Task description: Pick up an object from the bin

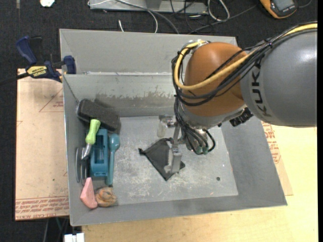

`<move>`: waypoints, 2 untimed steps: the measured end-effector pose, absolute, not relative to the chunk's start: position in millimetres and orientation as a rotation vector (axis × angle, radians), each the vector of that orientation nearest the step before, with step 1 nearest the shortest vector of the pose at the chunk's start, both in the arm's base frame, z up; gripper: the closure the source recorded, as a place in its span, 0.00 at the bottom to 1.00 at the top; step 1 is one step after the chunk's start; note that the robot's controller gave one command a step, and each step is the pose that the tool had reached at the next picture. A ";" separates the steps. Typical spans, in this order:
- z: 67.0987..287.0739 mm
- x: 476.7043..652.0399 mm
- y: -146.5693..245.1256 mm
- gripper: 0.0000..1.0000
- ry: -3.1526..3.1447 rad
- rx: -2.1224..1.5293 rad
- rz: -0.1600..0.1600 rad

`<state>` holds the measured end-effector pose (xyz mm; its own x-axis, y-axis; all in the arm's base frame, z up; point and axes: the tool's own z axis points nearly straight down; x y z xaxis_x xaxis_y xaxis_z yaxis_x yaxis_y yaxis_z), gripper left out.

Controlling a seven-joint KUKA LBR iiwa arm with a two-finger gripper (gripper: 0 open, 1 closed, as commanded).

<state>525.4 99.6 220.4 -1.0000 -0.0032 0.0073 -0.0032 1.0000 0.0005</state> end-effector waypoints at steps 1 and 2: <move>224.5 527.1 99.0 0.00 -3.142 0.000 -0.002; 199.6 527.5 88.0 0.00 -3.142 -0.132 -0.005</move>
Offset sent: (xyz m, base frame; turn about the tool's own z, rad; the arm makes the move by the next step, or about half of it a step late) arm 0.0007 -0.0220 -0.0420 0.1536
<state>527.5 88.0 199.6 -0.9965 0.0837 -0.0032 0.0837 0.9965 0.0034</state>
